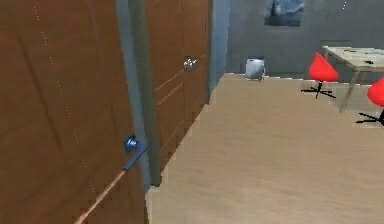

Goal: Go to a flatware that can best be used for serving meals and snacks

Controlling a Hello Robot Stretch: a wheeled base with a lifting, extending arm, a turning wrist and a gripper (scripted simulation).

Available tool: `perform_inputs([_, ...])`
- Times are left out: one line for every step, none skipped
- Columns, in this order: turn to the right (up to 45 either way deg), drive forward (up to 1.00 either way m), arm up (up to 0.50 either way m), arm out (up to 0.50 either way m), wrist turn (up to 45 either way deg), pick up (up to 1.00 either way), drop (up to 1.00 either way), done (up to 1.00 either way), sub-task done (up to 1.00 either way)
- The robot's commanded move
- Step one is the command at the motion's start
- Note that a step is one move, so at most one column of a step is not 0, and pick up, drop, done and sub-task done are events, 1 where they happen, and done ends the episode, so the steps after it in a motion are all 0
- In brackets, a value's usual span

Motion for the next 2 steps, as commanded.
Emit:
perform_inputs([18.0, 0.00, 0.00, 0.00, 0.0, 0.00, 0.00, 0.00, 0.00])
perform_inputs([0.0, 1.00, 0.00, 0.00, 0.0, 0.00, 0.00, 0.00, 0.00])
